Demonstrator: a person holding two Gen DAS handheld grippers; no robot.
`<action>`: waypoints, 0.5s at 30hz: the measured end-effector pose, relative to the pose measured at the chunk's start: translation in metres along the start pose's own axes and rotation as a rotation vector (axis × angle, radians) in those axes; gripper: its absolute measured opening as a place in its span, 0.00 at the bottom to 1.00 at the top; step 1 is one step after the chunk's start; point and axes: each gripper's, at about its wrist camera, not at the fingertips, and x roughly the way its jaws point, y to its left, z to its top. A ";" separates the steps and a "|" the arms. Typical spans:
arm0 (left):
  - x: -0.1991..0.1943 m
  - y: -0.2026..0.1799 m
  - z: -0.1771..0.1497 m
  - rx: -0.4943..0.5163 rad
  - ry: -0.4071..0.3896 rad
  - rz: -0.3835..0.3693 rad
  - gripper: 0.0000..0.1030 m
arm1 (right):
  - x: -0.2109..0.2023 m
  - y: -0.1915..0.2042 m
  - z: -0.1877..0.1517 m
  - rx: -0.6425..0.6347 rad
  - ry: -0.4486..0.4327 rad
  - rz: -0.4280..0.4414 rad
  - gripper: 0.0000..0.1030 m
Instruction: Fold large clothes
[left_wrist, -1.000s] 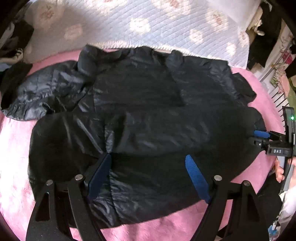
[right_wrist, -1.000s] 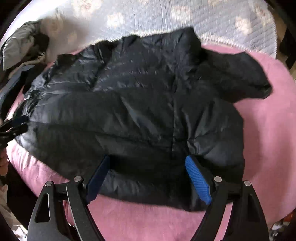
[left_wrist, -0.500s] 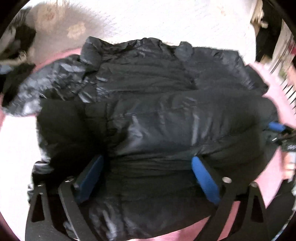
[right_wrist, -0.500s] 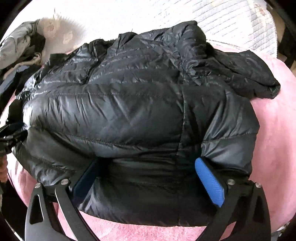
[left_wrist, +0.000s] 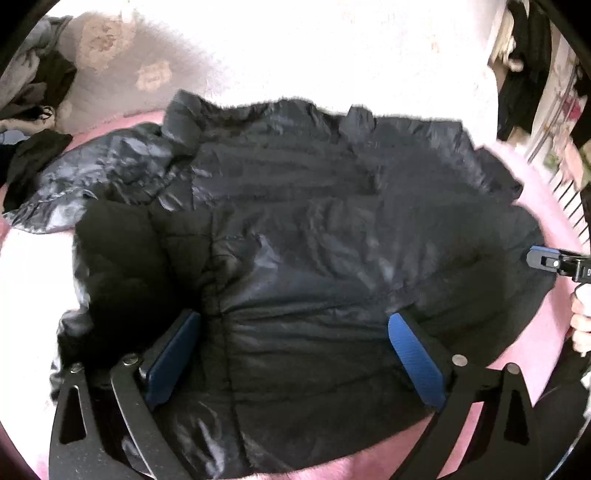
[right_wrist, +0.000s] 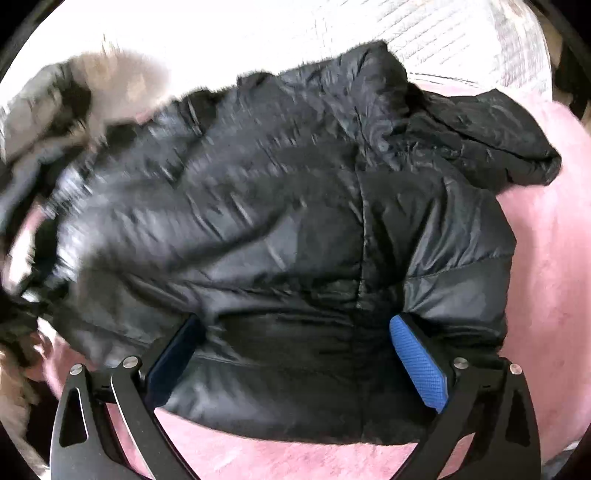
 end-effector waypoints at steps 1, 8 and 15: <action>-0.008 -0.001 0.002 -0.002 -0.031 -0.004 0.96 | -0.011 0.000 0.001 -0.004 -0.042 0.012 0.99; -0.102 -0.040 0.026 0.112 -0.358 0.103 0.93 | -0.103 0.023 -0.001 -0.185 -0.365 0.011 0.99; -0.190 -0.066 0.064 0.152 -0.617 0.104 1.00 | -0.202 0.034 0.015 -0.149 -0.653 0.032 0.99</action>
